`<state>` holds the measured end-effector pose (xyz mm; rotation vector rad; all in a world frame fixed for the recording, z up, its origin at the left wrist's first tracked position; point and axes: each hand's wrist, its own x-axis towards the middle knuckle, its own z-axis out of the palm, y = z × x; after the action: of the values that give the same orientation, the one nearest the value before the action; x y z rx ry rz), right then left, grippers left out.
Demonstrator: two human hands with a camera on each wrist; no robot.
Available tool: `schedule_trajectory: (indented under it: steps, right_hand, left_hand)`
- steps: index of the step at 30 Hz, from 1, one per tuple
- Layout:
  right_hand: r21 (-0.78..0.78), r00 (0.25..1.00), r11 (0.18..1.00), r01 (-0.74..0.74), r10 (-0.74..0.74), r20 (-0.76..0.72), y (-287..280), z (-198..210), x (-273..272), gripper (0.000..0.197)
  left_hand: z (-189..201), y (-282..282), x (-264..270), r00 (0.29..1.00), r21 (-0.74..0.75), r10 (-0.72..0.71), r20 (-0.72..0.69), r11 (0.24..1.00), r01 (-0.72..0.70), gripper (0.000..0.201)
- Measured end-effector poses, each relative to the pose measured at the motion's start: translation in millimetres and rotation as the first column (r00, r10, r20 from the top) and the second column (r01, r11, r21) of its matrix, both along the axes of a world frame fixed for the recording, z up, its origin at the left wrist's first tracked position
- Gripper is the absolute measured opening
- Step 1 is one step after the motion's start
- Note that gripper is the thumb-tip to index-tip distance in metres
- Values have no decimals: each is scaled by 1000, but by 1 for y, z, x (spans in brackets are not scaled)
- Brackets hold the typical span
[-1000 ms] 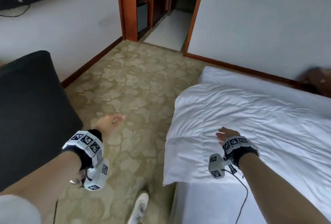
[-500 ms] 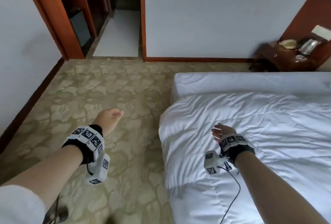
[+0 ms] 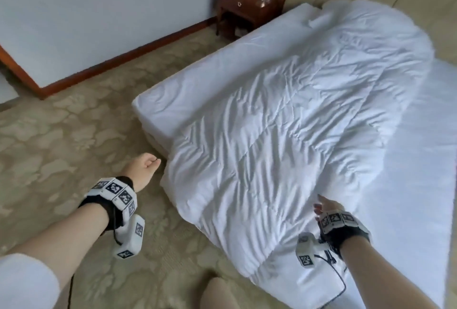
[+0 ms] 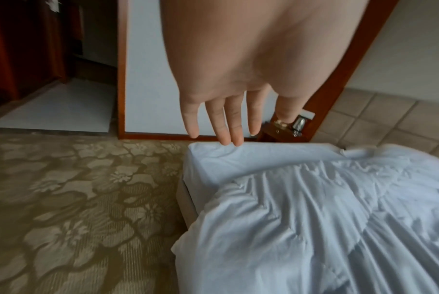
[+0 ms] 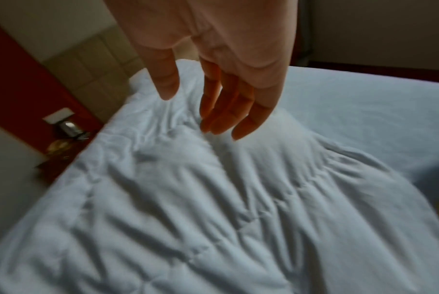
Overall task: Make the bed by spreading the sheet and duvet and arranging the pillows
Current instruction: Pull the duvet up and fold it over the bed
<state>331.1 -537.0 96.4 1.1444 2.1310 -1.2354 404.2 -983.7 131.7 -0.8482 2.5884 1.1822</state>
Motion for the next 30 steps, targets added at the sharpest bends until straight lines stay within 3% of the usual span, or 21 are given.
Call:
schedule_trajectory:
  steps: [3, 8, 11, 14, 18, 19, 21, 24, 25, 30]
  right_hand:
    - [84, 993, 995, 55, -63, 97, 23, -30, 17, 51]
    - [144, 949, 959, 245, -268, 167, 42, -79, 36, 37]
    - [211, 886, 894, 396, -432, 169, 36, -118, 49, 93]
    - [258, 843, 838, 481, -523, 126, 36, -151, 57, 109]
    - [431, 892, 841, 326, -425, 154, 44, -199, 56, 129]
    - [462, 887, 828, 317, -431, 163, 45, -211, 57, 127]
    - [510, 870, 766, 392, -489, 66, 49, -236, 59, 110]
    - [490, 856, 766, 415, -511, 74, 28, -246, 54, 61]
    - [471, 858, 781, 409, -505, 92, 16, -243, 53, 53]
    - [326, 868, 836, 441, -490, 80, -49, -182, 54, 43]
  left_hand:
    - [-37, -3, -57, 989, -7, -79, 129, 997, 81, 46]
    - [-95, -6, -131, 975, -3, -91, 204, 996, 94, 56]
    - [-145, -18, -165, 972, -63, -75, 221, 994, 91, 64]
    - [-188, -31, -185, 975, -98, -59, 215, 992, 81, 70]
    - [-280, -68, -209, 959, -70, -52, 279, 995, 75, 123]
    - [-306, -72, -215, 958, -56, -55, 281, 996, 74, 131]
    - [-315, -53, -217, 965, -70, -42, 260, 996, 62, 133]
    - [-322, -42, -211, 981, -54, -37, 189, 997, 48, 117]
    - [-321, -45, -210, 977, -55, -59, 206, 996, 72, 112]
    - [-257, -47, -205, 902, -3, -272, 335, 957, 290, 66]
